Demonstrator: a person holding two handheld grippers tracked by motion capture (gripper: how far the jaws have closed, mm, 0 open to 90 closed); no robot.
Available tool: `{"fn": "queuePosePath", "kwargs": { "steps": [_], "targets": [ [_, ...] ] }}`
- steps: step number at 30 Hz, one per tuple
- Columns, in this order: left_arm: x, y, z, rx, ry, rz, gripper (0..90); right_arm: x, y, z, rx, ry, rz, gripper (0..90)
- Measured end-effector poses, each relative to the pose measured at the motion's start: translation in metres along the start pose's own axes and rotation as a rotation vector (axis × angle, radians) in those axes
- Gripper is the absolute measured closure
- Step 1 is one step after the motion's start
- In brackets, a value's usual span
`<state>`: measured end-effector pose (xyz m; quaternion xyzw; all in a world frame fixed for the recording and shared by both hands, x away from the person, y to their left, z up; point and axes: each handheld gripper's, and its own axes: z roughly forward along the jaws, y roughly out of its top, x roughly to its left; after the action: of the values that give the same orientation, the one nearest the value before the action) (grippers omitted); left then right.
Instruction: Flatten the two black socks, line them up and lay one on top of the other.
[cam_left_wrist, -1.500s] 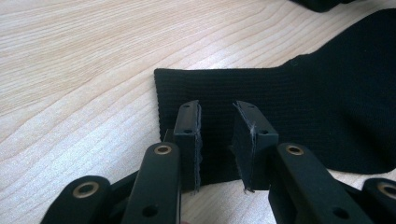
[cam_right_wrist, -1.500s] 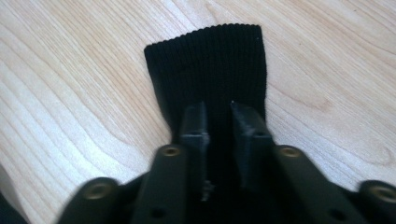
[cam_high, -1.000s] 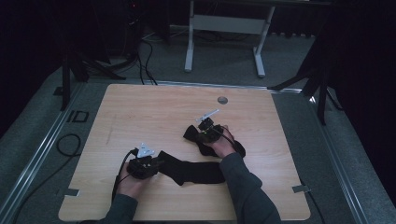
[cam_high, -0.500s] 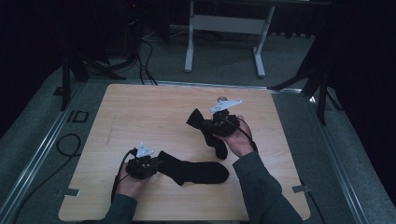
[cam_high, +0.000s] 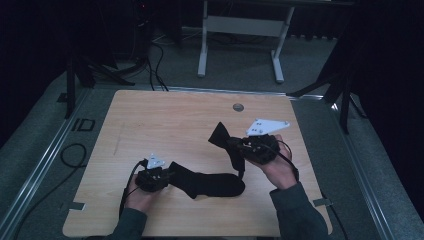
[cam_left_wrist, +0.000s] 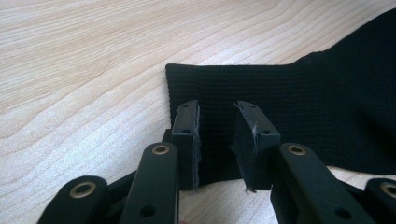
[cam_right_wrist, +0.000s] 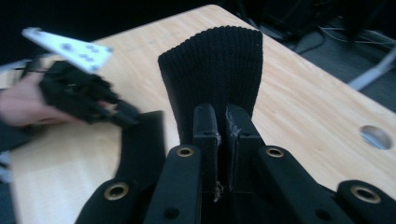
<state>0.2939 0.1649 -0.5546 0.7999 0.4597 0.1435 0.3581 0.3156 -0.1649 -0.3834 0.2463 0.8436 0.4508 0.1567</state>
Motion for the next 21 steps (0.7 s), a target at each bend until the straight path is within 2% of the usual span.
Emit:
{"fn": "queuePosePath", "kwargs": {
  "steps": [3, 7, 9, 17, 21],
  "targets": [
    [-0.001, 0.000, 0.001, 0.004, 0.002, -0.004, 71.5, 0.007, -0.009, 0.002, 0.015, 0.013, -0.008, 84.0],
    [-0.002, 0.000, 0.001, 0.008, 0.004, -0.005, 71.5, 0.012, -0.017, 0.015, 0.040, 0.038, -0.007, 84.0],
    [-0.003, -0.001, 0.001, 0.009, 0.004, -0.006, 71.5, 0.016, -0.022, 0.030, 0.059, 0.065, 0.002, 84.0],
    [-0.004, -0.001, 0.001, 0.012, -0.006, -0.005, 71.5, 0.031, -0.018, 0.054, 0.064, 0.116, -0.004, 84.0],
    [-0.005, -0.002, 0.001, 0.011, -0.009, -0.011, 71.5, 0.040, -0.020, 0.077, 0.084, 0.140, -0.008, 84.0]
  ]
}}
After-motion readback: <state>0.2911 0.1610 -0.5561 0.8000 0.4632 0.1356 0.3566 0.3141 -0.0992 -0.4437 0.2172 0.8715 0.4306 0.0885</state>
